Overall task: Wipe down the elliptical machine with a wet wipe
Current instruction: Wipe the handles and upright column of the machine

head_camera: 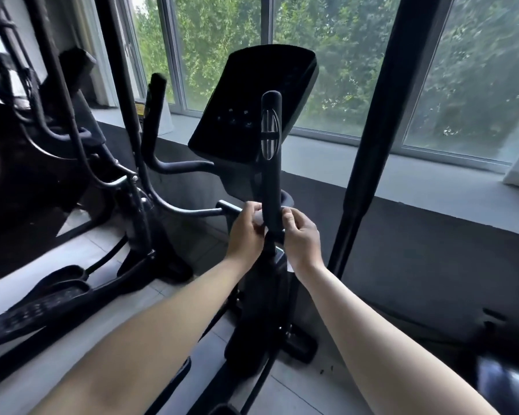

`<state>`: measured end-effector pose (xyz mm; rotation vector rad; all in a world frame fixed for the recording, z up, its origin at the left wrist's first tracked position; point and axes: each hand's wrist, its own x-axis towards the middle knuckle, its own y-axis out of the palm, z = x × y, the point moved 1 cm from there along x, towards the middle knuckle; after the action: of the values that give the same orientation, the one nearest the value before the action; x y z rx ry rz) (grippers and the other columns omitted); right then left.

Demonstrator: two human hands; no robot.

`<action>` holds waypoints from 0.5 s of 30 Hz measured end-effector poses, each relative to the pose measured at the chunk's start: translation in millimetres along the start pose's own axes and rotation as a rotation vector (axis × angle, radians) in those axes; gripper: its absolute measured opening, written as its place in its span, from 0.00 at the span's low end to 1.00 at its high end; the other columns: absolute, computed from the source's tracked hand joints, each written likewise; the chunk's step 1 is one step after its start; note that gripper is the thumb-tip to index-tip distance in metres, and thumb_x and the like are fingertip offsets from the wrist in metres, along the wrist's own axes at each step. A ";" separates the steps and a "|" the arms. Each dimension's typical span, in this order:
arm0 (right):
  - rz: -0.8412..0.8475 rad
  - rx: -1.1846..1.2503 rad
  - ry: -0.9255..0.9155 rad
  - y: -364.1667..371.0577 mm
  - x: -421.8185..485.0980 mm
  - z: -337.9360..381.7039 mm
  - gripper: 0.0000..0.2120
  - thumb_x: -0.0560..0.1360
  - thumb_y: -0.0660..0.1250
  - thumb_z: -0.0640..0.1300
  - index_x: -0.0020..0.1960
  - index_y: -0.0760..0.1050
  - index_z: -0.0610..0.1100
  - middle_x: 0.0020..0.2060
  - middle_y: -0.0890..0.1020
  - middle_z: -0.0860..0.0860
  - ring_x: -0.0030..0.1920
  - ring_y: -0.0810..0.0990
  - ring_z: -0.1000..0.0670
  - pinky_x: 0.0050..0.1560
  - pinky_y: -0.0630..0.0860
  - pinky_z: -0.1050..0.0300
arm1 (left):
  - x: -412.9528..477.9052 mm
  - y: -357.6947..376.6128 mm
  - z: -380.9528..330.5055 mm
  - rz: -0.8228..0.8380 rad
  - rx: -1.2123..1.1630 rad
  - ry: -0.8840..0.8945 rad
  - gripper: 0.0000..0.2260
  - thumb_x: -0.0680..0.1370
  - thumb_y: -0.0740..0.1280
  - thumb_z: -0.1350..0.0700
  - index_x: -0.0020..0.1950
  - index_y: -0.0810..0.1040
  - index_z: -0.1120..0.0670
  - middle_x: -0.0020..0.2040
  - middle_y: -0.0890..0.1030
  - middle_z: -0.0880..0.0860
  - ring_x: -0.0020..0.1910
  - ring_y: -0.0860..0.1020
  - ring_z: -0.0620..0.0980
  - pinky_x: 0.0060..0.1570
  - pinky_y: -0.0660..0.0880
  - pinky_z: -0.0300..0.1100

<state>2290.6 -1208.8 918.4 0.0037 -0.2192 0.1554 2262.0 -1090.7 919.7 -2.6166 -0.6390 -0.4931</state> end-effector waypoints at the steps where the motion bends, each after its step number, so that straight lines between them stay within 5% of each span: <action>1: 0.001 0.001 -0.004 0.6 -0.7 0.5 0.15 0.77 0.61 0.61 0.53 0.83 0.56 0.49 0.86 0.52 0.54 0.85 0.47 0.59 0.81 0.40 | -0.6 2.9 1.6 0.009 0.029 -0.051 0.03 0.81 0.65 0.56 0.51 0.73 0.49 0.43 0.82 0.48 0.44 0.81 0.47 0.43 0.76 0.46; 6: -0.132 -0.025 -0.101 -2.5 -18.6 -1.0 0.04 0.82 0.66 0.49 0.56 0.77 0.53 0.54 0.76 0.52 0.51 0.79 0.60 0.57 0.76 0.57 | 9.5 -1.0 -3.9 0.075 0.228 -0.138 0.09 0.79 0.68 0.54 0.43 0.69 0.49 0.38 0.79 0.48 0.42 0.80 0.54 0.41 0.74 0.47; 9: -0.137 -0.021 -0.119 4.1 -35.0 -10.6 0.07 0.79 0.69 0.55 0.53 0.73 0.57 0.50 0.76 0.47 0.44 0.77 0.51 0.48 0.76 0.55 | 10.4 -14.0 0.4 0.176 0.235 -0.175 0.12 0.74 0.73 0.54 0.42 0.69 0.50 0.38 0.79 0.46 0.39 0.79 0.51 0.45 0.76 0.46; 13: -0.074 -0.024 -0.097 17.6 -49.9 -10.2 0.08 0.80 0.69 0.54 0.53 0.70 0.60 0.45 0.79 0.45 0.36 0.75 0.53 0.39 0.74 0.59 | -4.9 -22.7 3.3 0.232 0.168 -0.016 0.09 0.78 0.73 0.57 0.52 0.73 0.55 0.44 0.83 0.47 0.43 0.83 0.43 0.44 0.75 0.35; 15: -0.082 -0.010 -0.101 23.4 -53.0 -7.0 0.08 0.80 0.69 0.53 0.52 0.70 0.61 0.43 0.79 0.43 0.36 0.76 0.51 0.39 0.76 0.52 | -12.2 -25.9 1.8 0.270 0.120 0.038 0.07 0.80 0.70 0.58 0.54 0.74 0.54 0.44 0.84 0.46 0.44 0.83 0.39 0.45 0.76 0.33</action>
<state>2237.4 -1193.6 899.8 0.0109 -0.3198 0.0720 2239.4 -1073.2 920.6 -2.5208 -0.2861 -0.4060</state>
